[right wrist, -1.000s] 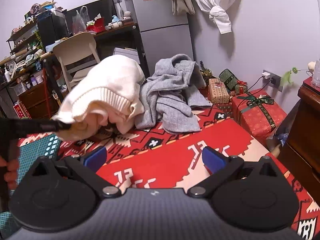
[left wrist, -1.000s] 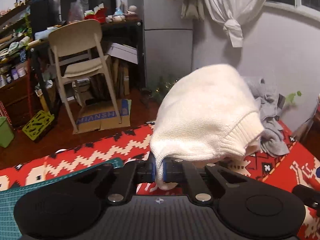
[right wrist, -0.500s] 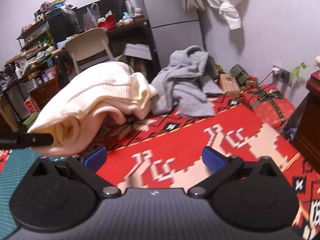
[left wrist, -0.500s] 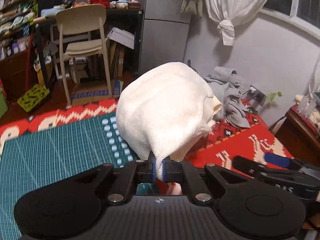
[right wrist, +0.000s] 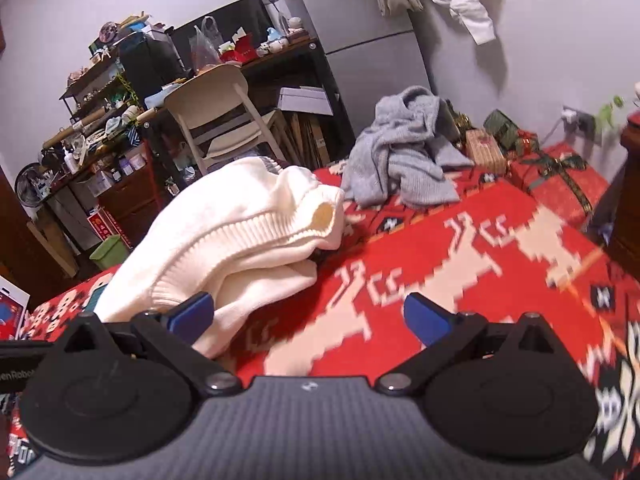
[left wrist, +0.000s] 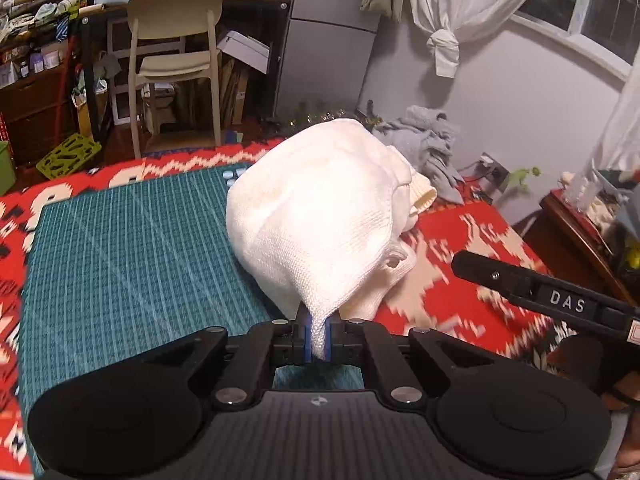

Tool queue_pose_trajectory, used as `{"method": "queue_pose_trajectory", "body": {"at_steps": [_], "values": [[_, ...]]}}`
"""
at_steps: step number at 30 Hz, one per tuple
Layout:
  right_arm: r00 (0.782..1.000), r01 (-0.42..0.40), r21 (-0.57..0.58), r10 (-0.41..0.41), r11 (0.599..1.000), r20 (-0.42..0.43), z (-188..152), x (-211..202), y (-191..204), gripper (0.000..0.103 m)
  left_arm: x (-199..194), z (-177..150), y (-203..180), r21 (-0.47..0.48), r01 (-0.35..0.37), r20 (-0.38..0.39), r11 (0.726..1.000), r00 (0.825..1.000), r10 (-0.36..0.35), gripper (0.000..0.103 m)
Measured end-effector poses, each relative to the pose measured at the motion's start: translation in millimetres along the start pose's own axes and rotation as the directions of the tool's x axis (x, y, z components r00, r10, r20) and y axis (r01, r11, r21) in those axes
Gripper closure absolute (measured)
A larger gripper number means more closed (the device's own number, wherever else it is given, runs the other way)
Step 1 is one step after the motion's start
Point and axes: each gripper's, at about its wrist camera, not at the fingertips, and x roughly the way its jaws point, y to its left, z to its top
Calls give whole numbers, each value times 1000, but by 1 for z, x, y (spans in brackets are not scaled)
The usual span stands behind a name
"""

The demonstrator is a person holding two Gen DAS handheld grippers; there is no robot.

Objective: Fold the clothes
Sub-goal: 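Lift the cream sweater with the left tool and carry it onto the green mat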

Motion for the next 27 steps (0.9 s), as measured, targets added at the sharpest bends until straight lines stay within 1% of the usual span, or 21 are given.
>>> {"method": "queue_pose_trajectory", "body": {"at_steps": [1,3,6,9,12,16,21,27], "values": [[1000,9,-3,-9,1000,0,-4,-7,4,1,-5,-5,0,2,1,-2,1000,1000,-1,97],[1000,-1,-21,1,1000,-3,-11,-22,15,1,-17,-16,1,3,3,-5,1000,1000,-3,97],[1000,-1,-52,1,999,-3,-22,-44,32,1,-37,-31,7,-26,10,-3,1000,1000,-10,97],[1000,-9,-44,8,999,-18,-34,-63,45,1,-54,-44,16,-60,11,-4,998,1000,-12,97],[999,-9,-36,7,999,-43,-43,-76,52,1,-73,-59,29,-86,-7,8,996,1000,8,97],[999,-1,-66,-2,998,-55,-54,-91,65,1,-96,-79,52,-143,-31,10,989,999,33,97],[998,-1,-54,-2,999,-69,-61,-105,78,1,-112,-95,76,-154,-117,32,981,992,124,97],[997,-9,-82,2,997,-75,-64,-112,92,2,-115,-98,106,-170,-226,54,959,970,238,97]]}}
